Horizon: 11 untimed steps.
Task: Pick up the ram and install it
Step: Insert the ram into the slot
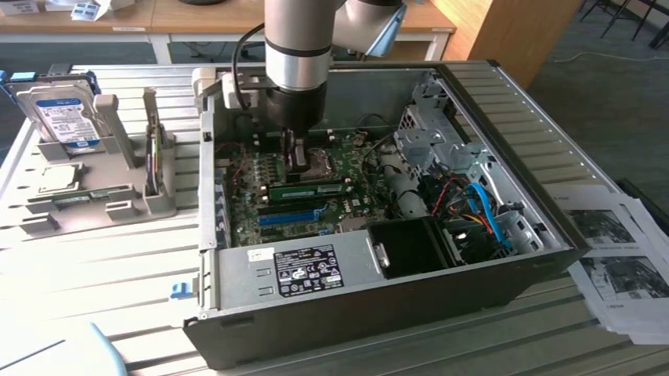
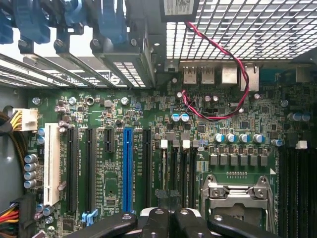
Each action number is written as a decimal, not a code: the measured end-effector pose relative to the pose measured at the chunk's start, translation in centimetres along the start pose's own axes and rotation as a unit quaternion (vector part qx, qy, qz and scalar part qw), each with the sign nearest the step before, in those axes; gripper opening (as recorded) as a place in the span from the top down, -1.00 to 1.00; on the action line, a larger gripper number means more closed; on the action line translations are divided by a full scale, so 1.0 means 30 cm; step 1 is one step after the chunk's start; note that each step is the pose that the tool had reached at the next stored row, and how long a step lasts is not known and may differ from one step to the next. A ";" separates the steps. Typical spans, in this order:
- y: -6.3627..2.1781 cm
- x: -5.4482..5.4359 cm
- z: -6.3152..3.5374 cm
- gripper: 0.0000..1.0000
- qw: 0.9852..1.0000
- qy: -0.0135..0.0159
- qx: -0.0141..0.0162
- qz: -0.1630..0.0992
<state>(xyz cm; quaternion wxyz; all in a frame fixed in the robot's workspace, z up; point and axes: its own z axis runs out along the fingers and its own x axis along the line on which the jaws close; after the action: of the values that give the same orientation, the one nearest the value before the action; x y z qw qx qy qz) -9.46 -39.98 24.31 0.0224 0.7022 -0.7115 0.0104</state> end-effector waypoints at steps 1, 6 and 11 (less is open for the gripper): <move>0.000 0.000 0.001 0.81 1.000 0.000 0.000 0.000; 0.000 0.000 0.007 0.81 1.000 0.000 0.000 0.000; 0.000 0.000 0.008 0.81 1.000 0.000 0.000 0.000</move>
<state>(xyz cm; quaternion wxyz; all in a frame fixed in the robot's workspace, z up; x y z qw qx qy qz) -9.47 -39.98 24.08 0.0224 0.7022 -0.7116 0.0104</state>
